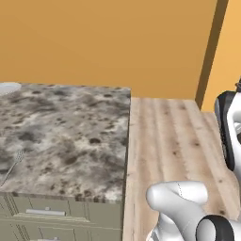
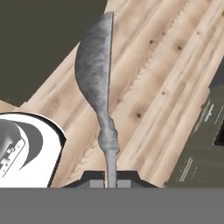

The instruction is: Take the fork and place it on the left side of the plate. Then take the spoon and place it on the right side of the plate. Make sure they're directly next to the plate.

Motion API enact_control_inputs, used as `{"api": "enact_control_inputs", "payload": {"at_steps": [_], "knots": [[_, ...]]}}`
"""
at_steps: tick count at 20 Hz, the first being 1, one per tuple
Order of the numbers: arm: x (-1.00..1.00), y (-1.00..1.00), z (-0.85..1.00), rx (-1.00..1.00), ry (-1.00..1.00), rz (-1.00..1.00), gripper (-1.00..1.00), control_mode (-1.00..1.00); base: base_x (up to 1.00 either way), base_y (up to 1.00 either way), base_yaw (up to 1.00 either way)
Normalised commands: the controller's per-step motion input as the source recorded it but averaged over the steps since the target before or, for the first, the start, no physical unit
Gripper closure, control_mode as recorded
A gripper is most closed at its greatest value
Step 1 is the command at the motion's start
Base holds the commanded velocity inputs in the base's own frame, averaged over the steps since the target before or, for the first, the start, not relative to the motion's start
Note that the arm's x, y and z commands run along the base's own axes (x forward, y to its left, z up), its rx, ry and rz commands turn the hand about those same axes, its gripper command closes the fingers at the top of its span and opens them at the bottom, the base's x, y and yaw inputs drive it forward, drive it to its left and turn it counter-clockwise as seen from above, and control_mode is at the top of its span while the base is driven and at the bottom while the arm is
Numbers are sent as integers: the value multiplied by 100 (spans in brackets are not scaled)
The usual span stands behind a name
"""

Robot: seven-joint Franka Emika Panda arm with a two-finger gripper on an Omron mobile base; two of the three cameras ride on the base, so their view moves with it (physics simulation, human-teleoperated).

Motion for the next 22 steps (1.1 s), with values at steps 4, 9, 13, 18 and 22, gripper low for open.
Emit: {"api": "enact_control_inputs", "payload": {"at_steps": [4,9,13,18,22], "knots": [[0,0,0,0,0,0,100,100,68,-86,26],[0,0,0,0,0,0,100,100,56,-95,23],[0,0,0,0,0,0,100,100,47,-100,22],[0,0,0,0,0,0,100,100,48,-98,23],[0,0,0,0,0,0,100,100,53,-93,25]]}}
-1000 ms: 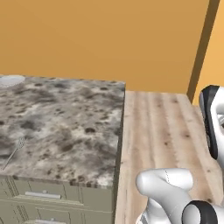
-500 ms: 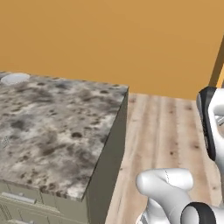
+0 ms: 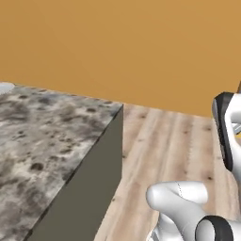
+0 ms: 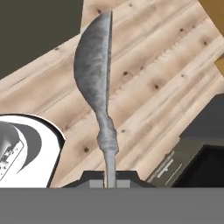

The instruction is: Take the fork and place it on the left side of the plate. Then take the spoon and place it on the right side of the plate. Make sure they're directly next to the plate.

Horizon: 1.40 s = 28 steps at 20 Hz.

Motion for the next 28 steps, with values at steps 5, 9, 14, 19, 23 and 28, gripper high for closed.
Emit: {"api": "enact_control_inputs", "payload": {"at_steps": [5,9,14,19,23,28], "knots": [[0,0,0,0,0,0,100,100,68,-80,29],[0,0,0,0,0,0,100,100,78,-62,35],[0,0,0,0,0,0,100,100,80,-55,38],[0,0,0,0,0,0,100,100,80,-59,37],[0,0,0,0,0,0,100,100,79,-56,38],[0,0,0,0,0,0,100,100,78,-54,39]]}}
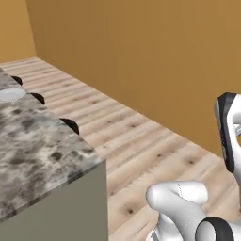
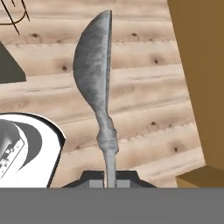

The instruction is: Take the fork and place it on the left side of the plate. Then take the spoon and place it on the right side of the plate. Make sure they're directly next to the plate.

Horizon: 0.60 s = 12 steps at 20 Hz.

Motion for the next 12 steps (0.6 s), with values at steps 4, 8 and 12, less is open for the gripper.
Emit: {"api": "enact_control_inputs", "payload": {"at_steps": [4,8,12], "knots": [[0,0,0,0,0,0,100,100,78,-53,39],[0,0,0,0,0,0,100,100,79,-56,38],[0,0,0,0,0,0,100,100,79,-55,38]]}}
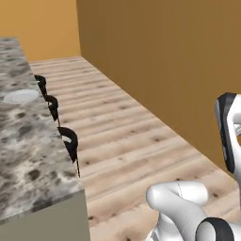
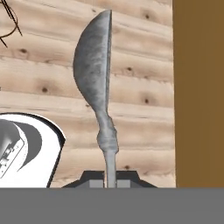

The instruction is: Take the fork and place it on the left side of the plate. Then take the spoon and place it on the right side of the plate. Make sure they're directly next to the plate.

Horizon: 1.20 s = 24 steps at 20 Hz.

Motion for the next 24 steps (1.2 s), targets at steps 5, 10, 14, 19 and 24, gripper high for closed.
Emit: {"api": "enact_control_inputs", "payload": {"at_steps": [5,10,14,19,24], "knots": [[0,0,0,0,0,0,100,100,78,-50,40],[0,0,0,0,0,0,100,100,78,-47,42],[0,0,0,0,0,0,100,100,78,-46,42],[0,0,0,0,0,0,100,100,78,-46,42],[0,0,0,0,0,0,100,100,79,-44,43]]}}
